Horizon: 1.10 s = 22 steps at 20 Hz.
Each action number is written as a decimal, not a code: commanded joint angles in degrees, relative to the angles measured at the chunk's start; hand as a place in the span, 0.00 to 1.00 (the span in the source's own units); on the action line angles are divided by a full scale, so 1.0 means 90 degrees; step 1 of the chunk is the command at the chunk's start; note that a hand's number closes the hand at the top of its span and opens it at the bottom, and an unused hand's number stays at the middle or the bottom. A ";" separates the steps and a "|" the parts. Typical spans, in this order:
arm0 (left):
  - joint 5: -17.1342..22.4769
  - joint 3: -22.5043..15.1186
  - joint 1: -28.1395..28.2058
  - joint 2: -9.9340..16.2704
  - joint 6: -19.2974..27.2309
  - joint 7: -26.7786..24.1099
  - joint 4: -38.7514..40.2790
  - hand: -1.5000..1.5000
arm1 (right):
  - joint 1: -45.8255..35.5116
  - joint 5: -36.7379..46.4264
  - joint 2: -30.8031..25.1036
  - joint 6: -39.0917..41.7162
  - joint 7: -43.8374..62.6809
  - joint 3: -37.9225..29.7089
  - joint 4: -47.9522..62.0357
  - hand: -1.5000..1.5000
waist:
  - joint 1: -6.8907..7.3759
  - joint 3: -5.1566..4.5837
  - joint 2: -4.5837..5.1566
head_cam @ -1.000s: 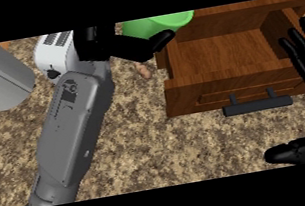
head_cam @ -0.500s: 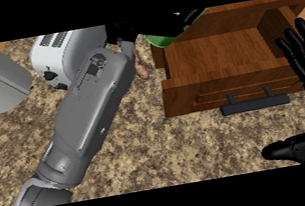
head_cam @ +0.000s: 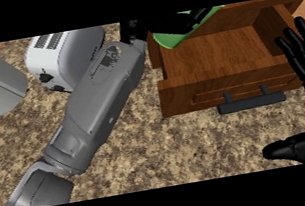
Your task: Pick up the cup, place it into the drawer and close the drawer
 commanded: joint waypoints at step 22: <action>0.1402 -0.2306 -0.0457 0.0000 0.0754 0.0160 0.0808 0.00 | -0.0370 -0.0159 0.0143 0.0094 -0.0014 0.0257 0.0121 0.00 | -0.0429 0.0004 0.0085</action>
